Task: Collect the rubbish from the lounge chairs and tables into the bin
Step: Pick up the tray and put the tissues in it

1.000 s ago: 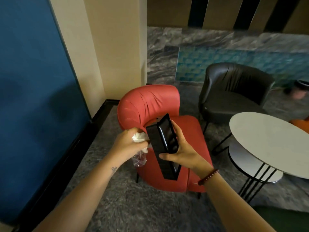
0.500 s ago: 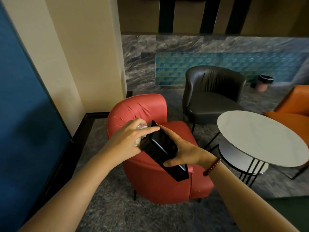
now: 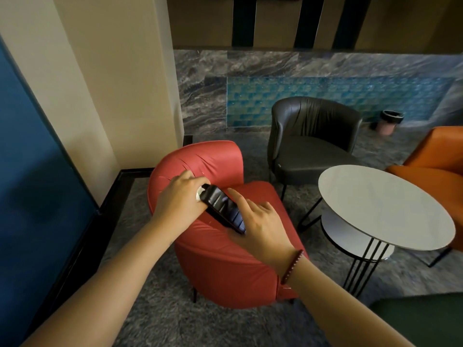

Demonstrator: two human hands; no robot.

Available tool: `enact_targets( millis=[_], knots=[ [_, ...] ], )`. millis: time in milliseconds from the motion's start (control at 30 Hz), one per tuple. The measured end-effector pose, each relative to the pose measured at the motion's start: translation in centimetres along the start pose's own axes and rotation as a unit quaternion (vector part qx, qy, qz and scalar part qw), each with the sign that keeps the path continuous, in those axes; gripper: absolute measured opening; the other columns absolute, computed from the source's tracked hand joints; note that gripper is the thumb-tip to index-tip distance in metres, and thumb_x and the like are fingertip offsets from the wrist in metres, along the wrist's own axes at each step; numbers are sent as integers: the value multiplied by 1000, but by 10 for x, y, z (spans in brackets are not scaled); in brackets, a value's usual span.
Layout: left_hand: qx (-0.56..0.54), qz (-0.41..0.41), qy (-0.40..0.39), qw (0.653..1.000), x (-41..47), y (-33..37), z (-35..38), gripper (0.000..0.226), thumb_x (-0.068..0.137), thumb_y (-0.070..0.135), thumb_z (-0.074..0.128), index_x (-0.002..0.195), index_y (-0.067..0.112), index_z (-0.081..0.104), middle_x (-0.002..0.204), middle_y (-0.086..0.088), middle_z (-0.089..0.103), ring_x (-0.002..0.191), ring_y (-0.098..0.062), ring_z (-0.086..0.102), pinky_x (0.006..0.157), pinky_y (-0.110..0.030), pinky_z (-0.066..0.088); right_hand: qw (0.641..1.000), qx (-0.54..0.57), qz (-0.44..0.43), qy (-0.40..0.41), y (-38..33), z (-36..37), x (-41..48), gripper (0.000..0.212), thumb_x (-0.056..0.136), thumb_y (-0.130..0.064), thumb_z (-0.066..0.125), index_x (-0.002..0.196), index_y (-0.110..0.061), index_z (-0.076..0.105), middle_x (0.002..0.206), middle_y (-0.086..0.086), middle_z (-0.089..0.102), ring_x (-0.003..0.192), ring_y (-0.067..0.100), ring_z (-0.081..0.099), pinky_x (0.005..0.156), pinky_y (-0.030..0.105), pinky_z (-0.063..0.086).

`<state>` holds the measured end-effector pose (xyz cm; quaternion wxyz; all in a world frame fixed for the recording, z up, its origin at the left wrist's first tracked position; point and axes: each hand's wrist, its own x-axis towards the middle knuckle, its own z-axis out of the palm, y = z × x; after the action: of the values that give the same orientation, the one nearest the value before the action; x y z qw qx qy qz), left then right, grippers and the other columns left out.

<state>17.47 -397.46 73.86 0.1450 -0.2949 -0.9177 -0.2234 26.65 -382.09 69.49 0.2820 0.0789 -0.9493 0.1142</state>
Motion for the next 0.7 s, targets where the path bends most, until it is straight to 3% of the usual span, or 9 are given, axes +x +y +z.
enact_targets(
  millis=[67,133,233,300,367,433,533,600,700],
  knots=[
    [-1,-13,-3,1000,5,5,4,16,76,19,61,92,23,66,85,2,48,82,-24,55,57,-27,31,998,-41,-9,46,5,4,1,71,62,-26,78,125,-7,52,76,1,67,65,21,65,58,28,46],
    [-4,-22,-11,1000,9,9,9,17,77,22,61,93,24,65,85,2,48,81,-24,56,53,-27,29,995,-59,-18,73,14,7,2,67,58,-24,81,118,-7,59,67,0,64,55,18,62,50,24,46],
    [-11,-30,-26,999,15,14,17,36,75,26,67,111,27,62,95,-1,52,91,-24,56,60,-27,33,997,-25,12,75,33,13,2,65,60,-23,81,119,-9,58,75,3,67,59,22,64,47,24,46],
    [-13,-41,-24,999,20,16,24,50,74,28,69,122,23,55,107,-7,55,100,-27,54,67,-28,36,992,48,100,55,47,12,6,60,68,-23,75,123,-14,53,91,6,69,75,27,66,54,31,49],
    [-34,-62,-16,997,26,19,31,52,75,26,69,124,18,53,112,-10,55,103,-29,53,72,-31,39,969,130,204,49,69,11,11,55,72,-24,72,123,-20,51,97,5,69,83,27,66,62,34,50],
    [-54,-72,-20,996,33,22,39,49,75,25,69,121,15,53,112,-10,56,102,-29,54,76,-34,41,930,236,277,45,91,9,17,50,74,-23,72,120,-20,52,97,3,69,79,18,67,66,33,55],
    [-72,-78,-31,994,44,30,53,47,76,27,68,119,16,53,112,-7,56,101,-27,55,78,-35,44,863,377,334,26,119,9,23,46,78,-17,70,119,-15,52,91,-4,65,68,-1,64,57,16,53],
    [-92,-81,-21,992,50,37,62,45,74,30,68,115,17,55,106,-3,55,94,-23,55,75,-34,45,824,435,363,5,133,12,25,45,79,-16,69,121,-14,51,93,0,66,73,3,65,56,16,52],
    [-123,-57,6,991,58,50,77,42,74,29,69,112,16,55,104,-2,55,91,-19,53,73,-33,45,809,456,371,-30,148,19,26,43,79,-17,69,117,-21,51,90,5,67,74,12,66,54,19,50]
  ],
)
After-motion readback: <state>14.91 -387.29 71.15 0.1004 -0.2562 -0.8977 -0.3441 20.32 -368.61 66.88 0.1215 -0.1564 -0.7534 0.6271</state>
